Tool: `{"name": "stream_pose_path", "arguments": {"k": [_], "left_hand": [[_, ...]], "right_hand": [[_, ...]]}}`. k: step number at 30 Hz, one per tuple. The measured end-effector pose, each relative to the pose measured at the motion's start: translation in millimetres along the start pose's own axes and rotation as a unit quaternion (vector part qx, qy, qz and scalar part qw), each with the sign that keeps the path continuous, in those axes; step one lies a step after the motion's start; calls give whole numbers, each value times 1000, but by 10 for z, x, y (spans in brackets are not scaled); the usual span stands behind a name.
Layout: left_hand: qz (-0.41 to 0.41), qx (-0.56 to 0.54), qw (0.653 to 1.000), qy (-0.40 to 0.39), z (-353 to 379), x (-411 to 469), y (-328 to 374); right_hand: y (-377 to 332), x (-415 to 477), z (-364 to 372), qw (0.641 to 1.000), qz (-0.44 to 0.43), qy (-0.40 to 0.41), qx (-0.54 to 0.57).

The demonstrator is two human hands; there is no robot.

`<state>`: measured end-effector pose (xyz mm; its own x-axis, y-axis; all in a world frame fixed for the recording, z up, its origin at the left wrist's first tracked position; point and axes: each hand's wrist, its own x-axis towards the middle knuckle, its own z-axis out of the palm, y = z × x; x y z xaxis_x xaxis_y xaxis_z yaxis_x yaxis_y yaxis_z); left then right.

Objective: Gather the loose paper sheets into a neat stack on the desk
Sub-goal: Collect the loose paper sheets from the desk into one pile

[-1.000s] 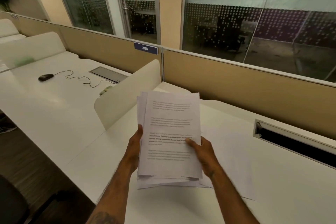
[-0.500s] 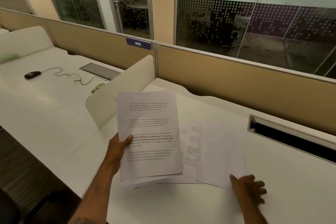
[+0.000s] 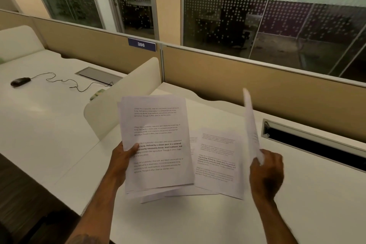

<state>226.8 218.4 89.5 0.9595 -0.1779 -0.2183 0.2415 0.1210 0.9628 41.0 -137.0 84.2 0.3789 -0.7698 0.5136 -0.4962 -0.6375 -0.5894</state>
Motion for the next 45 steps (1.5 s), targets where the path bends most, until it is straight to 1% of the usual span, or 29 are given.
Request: {"name": "stream_pose_path", "arguments": {"k": [1, 2, 3, 5, 7, 9, 11, 12, 13, 14, 15, 16, 17, 19, 21, 22, 24, 26, 29, 31, 33, 34, 36, 37, 39, 41, 43, 45], "left_hand": [[0, 0, 1000, -3, 24, 3, 3], [1, 0, 1000, -7, 43, 6, -2], [0, 0, 1000, -9, 62, 6, -5], [-2, -5, 1000, -10, 100, 3, -7], [-5, -7, 1000, -9, 121, 0, -17], [-7, -2, 1000, -10, 136, 3, -34], [-10, 0, 1000, -12, 148, 14, -47], [-11, 1, 1000, -14, 152, 20, -51], [-12, 1, 1000, -15, 154, 26, -54], [-12, 2, 1000, -17, 153, 32, -57], [-13, 2, 1000, -17, 148, 36, -59], [-14, 1, 1000, -18, 148, 39, -65], [-16, 1, 1000, -17, 141, 43, -70], [-18, 3, 1000, -14, 120, 48, -88], [-20, 5, 1000, -13, 99, 51, -110], [-22, 7, 1000, -13, 88, 54, -119], [-23, 11, 1000, -13, 68, 67, -130], [-25, 14, 1000, -13, 44, 88, -149], [-28, 14, 999, -14, 25, 128, -154], [-28, 18, 999, -14, 18, 166, -154], [-28, 20, 999, -16, 9, 210, -155], [-30, 19, 999, -16, 3, 230, -159], [-32, 18, 999, -17, -11, 270, -168], [-33, 18, 999, -16, -19, 288, -175], [-35, 18, 999, -15, -41, 320, -181], [-37, 17, 999, -12, -78, 352, -174], [-37, 17, 999, -10, -126, 391, -174], [-37, 16, 999, -10, -162, 415, -173]], "right_hand": [[-62, -76, 2, 997, -65, -12, -32], [-111, -175, 25, 992, -106, -29, -61], [-137, -282, 61, 987, -126, -51, -86], [-135, -522, 142, 975, -137, -117, -133], [-76, -765, 229, 954, -142, -195, -178], [-9, -933, 293, 925, -137, -286, -209], [25, -1027, 351, 891, -73, -392, -218], [59, -1029, 396, 886, -24, -414, -208], [80, -984, 414, 891, 24, -415, -181], [106, -901, 418, 904, 77, -397, -137], [143, -782, 407, 918, 127, -363, -97], [212, -645, 392, 929, 163, -323, -79], [312, -505, 392, 931, 190, -298, -94], [557, -276, 374, 912, 249, -290, -150], [746, -139, 353, 885, 292, -310, -188], [824, -96, 357, 875, 306, -324, -188], [931, -19, 385, 860, 342, -346, -153], [994, 61, 420, 851, 376, -357, -87], [1012, 165, 475, 847, 395, -355, 16], [902, 181, 525, 842, 405, -342, 103], [726, 167, 607, 842, 402, -329, 149], [639, 146, 660, 849, 394, -323, 140], [496, 80, 793, 876, 351, -326, 50], [421, 36, 851, 883, 328, -335, -9], [261, -67, 932, 884, 307, -339, -99], [124, -132, 975, 883, 310, -333, -113], [87, -115, 1036, 874, 343, -334, -84], [149, -51, 1074, 858, 385, -337, -52]]}}
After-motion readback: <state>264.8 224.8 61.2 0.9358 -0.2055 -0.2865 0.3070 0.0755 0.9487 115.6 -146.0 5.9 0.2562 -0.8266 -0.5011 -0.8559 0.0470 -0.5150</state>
